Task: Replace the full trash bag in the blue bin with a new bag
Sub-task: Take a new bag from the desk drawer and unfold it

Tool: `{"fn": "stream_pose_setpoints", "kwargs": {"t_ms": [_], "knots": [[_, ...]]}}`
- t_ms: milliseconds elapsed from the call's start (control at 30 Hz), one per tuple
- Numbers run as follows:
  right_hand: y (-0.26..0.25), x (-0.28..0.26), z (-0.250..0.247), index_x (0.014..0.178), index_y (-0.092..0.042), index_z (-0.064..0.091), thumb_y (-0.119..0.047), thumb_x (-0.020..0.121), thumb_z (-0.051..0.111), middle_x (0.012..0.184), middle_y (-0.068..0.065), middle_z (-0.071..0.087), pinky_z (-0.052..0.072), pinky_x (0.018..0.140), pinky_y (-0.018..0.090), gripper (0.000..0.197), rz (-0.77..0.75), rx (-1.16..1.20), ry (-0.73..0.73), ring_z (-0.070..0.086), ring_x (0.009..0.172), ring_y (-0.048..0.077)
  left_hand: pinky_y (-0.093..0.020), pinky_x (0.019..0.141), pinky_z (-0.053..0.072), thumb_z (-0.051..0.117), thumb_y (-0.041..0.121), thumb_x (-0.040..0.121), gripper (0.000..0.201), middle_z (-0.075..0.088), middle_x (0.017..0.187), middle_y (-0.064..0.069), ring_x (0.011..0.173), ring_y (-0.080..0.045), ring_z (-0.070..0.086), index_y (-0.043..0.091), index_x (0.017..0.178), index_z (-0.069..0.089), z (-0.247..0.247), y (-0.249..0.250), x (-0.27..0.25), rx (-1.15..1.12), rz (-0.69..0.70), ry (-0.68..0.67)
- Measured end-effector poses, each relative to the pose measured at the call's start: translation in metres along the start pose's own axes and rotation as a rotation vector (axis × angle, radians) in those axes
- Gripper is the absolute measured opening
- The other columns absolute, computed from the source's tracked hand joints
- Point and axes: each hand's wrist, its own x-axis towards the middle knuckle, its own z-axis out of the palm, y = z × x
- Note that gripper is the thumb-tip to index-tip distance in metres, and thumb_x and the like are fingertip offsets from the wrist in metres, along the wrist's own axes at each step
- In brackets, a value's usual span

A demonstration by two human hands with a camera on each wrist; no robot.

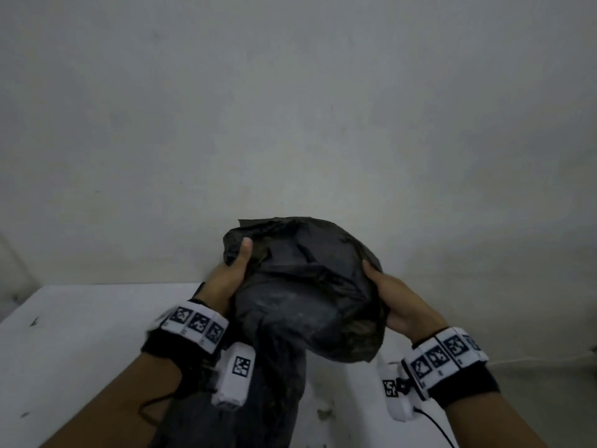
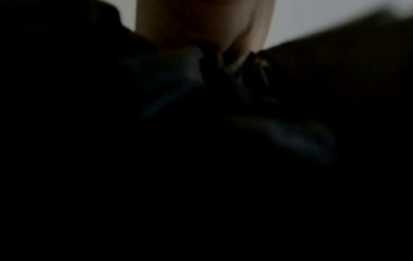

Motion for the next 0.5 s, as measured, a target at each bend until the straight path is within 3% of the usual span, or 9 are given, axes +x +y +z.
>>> {"fn": "stream_pose_setpoints", "kwargs": {"t_ms": [67,133,200,233,300,367,467,500], "knots": [[-0.008,-0.005,0.0,0.125,-0.009,0.062,-0.04,0.101,0.039,0.122,0.015,0.067,0.054,0.094,0.045,0.045,0.003,0.131,-0.02,0.066,0.107,0.032,-0.035,0.083,0.048,0.04,0.082,0.071,0.099,0.06,0.118,-0.022,0.093,-0.031,0.058,-0.002,0.121,0.058,-0.028,-0.004,0.006,0.065,-0.039,0.044],[-0.019,-0.008,0.001,0.111,-0.011,0.073,-0.042,0.099,0.041,0.113,0.015,0.071,0.06,0.079,0.042,0.046,-0.023,0.212,-0.021,0.072,0.092,0.031,-0.042,0.089,0.052,0.045,0.096,0.046,0.122,0.063,0.117,-0.021,0.097,-0.035,0.062,-0.001,0.119,0.059,-0.056,-0.008,0.011,0.052,-0.085,0.068],[-0.029,-0.008,0.003,0.104,-0.014,0.077,-0.048,0.096,0.045,0.109,0.014,0.073,0.06,0.075,0.039,0.047,-0.056,0.148,-0.023,0.073,0.089,0.029,-0.047,0.093,0.052,0.053,0.097,0.033,0.128,0.064,0.117,-0.02,0.101,-0.038,0.063,0.002,0.119,0.061,-0.081,-0.015,0.018,-0.005,-0.125,0.03],[-0.032,-0.007,0.005,0.109,-0.015,0.074,-0.051,0.095,0.046,0.111,0.013,0.073,0.058,0.081,0.039,0.048,-0.056,0.071,-0.036,0.072,0.094,0.03,-0.048,0.095,0.05,0.061,0.092,0.037,0.121,0.065,0.119,-0.019,0.104,-0.037,0.064,0.003,0.12,0.061,-0.092,-0.017,0.02,-0.058,-0.131,-0.002],[-0.035,-0.003,0.009,0.121,-0.016,0.067,-0.062,0.089,0.046,0.117,0.012,0.07,0.051,0.096,0.043,0.06,0.012,-0.137,-0.081,0.068,0.105,0.032,-0.046,0.1,0.046,0.072,0.067,0.062,0.088,0.063,0.125,-0.017,0.111,-0.035,0.062,0.007,0.125,0.059,-0.106,-0.009,0.009,-0.168,-0.091,-0.056],[-0.034,-0.001,0.013,0.125,-0.016,0.063,-0.077,0.074,0.052,0.121,0.011,0.069,0.046,0.104,0.045,0.08,0.097,-0.353,-0.134,0.066,0.11,0.031,-0.045,0.1,0.045,0.061,0.043,0.08,0.061,0.061,0.129,-0.014,0.117,-0.033,0.058,0.009,0.13,0.055,-0.118,-0.009,0.003,-0.254,-0.025,-0.143],[-0.035,-0.002,0.018,0.116,-0.012,0.068,-0.095,0.038,0.057,0.114,0.009,0.071,0.051,0.099,0.042,0.115,0.106,-0.711,-0.201,0.069,0.103,0.028,-0.048,0.101,0.046,0.057,0.037,0.085,0.057,0.055,0.137,-0.014,0.122,-0.033,0.054,0.013,0.136,0.05,-0.135,-0.016,0.001,-0.285,0.048,-0.166],[-0.034,-0.003,0.019,0.112,-0.009,0.069,-0.096,0.032,0.056,0.11,0.01,0.072,0.053,0.095,0.042,0.119,0.091,-0.782,-0.223,0.07,0.1,0.028,-0.048,0.1,0.047,0.059,0.036,0.086,0.056,0.054,0.138,-0.014,0.123,-0.034,0.054,0.015,0.137,0.048,-0.139,-0.017,-0.001,-0.288,0.075,-0.182]]}}
